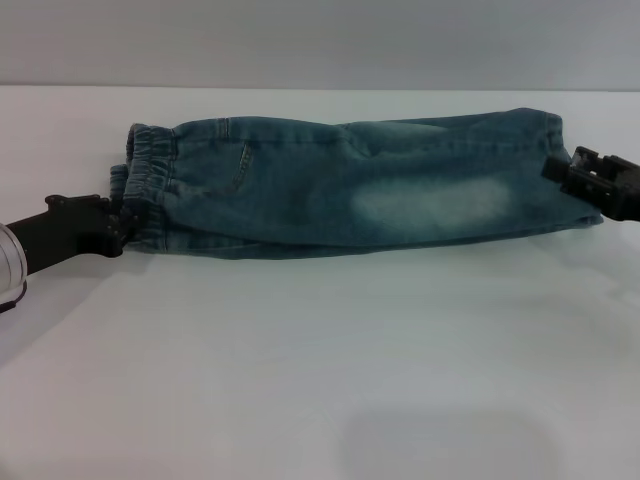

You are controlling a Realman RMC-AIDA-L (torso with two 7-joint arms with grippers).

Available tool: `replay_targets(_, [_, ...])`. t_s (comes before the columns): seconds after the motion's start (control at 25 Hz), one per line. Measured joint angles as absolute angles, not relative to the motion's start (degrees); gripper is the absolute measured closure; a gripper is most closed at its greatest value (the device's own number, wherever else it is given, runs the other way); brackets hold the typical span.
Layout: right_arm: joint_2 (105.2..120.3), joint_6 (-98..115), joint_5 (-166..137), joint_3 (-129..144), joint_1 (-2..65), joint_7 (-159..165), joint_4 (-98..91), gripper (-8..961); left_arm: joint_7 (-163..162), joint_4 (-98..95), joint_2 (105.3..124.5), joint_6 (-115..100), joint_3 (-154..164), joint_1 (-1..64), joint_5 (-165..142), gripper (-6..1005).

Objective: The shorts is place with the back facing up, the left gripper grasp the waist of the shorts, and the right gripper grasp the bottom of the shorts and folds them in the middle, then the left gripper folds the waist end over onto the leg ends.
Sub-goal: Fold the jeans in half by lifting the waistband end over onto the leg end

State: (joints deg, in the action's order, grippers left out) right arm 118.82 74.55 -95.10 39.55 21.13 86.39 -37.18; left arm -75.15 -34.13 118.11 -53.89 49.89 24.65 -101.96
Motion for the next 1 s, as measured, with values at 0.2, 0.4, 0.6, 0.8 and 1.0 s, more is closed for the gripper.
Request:
replay_targets(0.2, [118.89, 74.5, -95.0, 39.5, 21.5, 86.4, -37.0, 319, -75.1, -34.1, 118.11, -54.3, 49.9, 24.6, -101.6, 773])
replay_targets(0.4, [118.86, 74.1, -93.8, 39.4, 21.9, 86.2, -35.9, 319, -73.6, -34.2, 118.19, -56.5, 49.8, 24.8, -100.1, 812])
replay_targets(0.6, [118.88, 73.9, -93.0, 39.5, 22.1, 85.6, -35.8, 319, -73.1, -34.1, 118.21, -57.2, 49.9, 24.8, -99.3, 836])
replay_targets(0.8, [118.94, 73.9, -90.7, 39.5, 22.3, 83.8, -35.2, 319, -72.4, -33.9, 118.21, -57.4, 50.0, 24.9, -98.7, 857])
replay_targets(1.0, [118.84, 74.1, -86.2, 39.8, 22.4, 79.7, -32.7, 319, -72.1, -33.4, 118.21, -58.3, 49.9, 24.9, -98.4, 892])
